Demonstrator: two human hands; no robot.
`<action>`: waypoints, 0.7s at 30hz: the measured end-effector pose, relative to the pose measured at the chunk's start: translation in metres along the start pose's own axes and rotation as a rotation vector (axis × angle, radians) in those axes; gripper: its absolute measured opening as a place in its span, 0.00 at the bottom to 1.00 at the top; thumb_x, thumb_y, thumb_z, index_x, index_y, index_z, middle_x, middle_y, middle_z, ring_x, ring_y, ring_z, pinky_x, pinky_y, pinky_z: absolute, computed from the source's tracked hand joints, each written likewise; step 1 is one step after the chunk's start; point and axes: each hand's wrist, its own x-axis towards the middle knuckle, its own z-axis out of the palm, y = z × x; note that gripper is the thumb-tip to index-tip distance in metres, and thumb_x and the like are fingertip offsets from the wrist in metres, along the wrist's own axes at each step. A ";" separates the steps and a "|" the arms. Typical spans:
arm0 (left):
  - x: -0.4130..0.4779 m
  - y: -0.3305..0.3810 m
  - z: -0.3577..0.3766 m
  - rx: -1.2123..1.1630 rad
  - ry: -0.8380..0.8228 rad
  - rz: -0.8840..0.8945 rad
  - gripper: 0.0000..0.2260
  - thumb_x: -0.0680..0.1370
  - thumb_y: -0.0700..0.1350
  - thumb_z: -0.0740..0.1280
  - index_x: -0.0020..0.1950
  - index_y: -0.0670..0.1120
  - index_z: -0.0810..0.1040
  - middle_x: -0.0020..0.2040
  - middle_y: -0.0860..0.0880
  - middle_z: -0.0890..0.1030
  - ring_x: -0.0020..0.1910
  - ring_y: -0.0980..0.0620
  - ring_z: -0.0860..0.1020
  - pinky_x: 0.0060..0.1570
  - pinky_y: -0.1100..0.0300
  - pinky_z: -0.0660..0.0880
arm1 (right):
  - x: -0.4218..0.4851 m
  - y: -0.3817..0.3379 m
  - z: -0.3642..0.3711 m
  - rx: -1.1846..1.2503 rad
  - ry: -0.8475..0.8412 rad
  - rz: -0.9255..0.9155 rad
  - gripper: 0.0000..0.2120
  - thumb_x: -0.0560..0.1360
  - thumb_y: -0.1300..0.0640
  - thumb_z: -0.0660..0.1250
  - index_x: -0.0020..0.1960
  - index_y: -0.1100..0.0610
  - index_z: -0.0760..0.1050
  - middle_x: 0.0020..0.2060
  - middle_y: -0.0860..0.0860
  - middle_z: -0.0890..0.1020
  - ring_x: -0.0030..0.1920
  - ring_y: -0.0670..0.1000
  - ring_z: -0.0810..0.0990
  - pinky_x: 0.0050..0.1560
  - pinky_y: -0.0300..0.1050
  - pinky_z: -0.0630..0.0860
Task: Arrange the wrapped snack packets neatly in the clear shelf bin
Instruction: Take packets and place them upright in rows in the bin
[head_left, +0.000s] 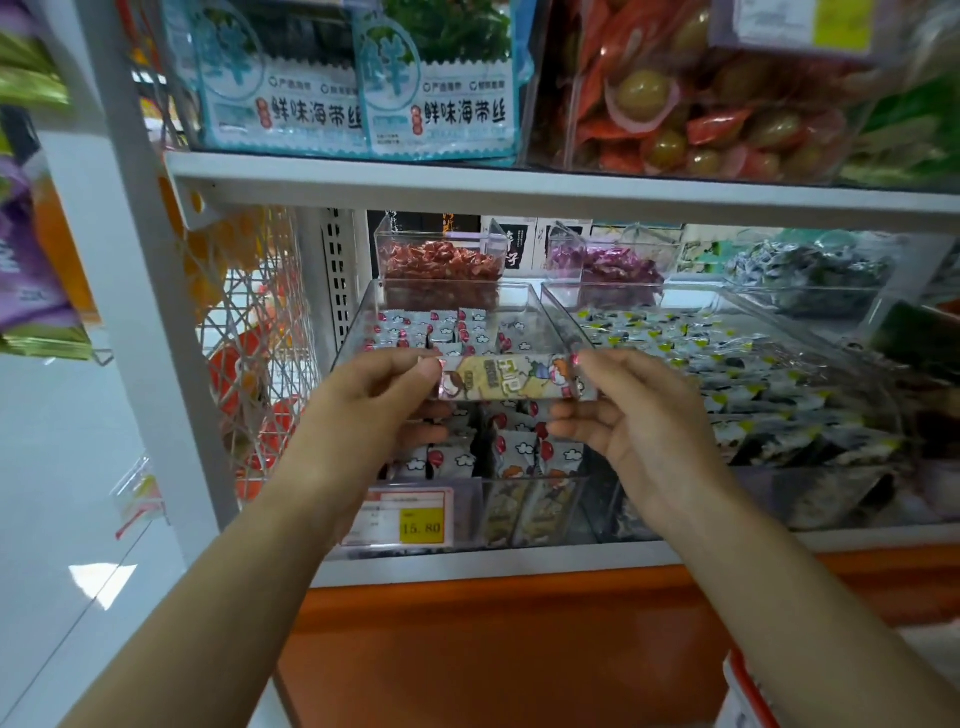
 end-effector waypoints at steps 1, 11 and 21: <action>0.000 0.000 0.000 -0.038 0.001 -0.012 0.06 0.77 0.45 0.64 0.49 0.46 0.80 0.45 0.48 0.82 0.39 0.54 0.82 0.37 0.64 0.77 | -0.001 0.000 -0.001 -0.022 -0.007 -0.002 0.05 0.76 0.62 0.64 0.43 0.62 0.76 0.32 0.49 0.84 0.29 0.50 0.81 0.30 0.40 0.78; 0.004 0.003 0.006 -0.433 0.062 -0.105 0.08 0.75 0.37 0.64 0.37 0.45 0.76 0.28 0.53 0.77 0.25 0.59 0.74 0.25 0.69 0.72 | 0.005 -0.001 -0.005 0.204 0.018 0.185 0.06 0.74 0.63 0.65 0.39 0.61 0.75 0.26 0.50 0.75 0.21 0.44 0.71 0.19 0.35 0.67; 0.002 0.007 0.006 -0.424 -0.158 -0.023 0.11 0.64 0.41 0.69 0.45 0.42 0.79 0.39 0.47 0.82 0.36 0.55 0.81 0.36 0.67 0.77 | 0.005 0.000 -0.009 0.285 0.109 0.230 0.04 0.75 0.65 0.64 0.41 0.61 0.76 0.23 0.51 0.75 0.21 0.44 0.73 0.20 0.34 0.70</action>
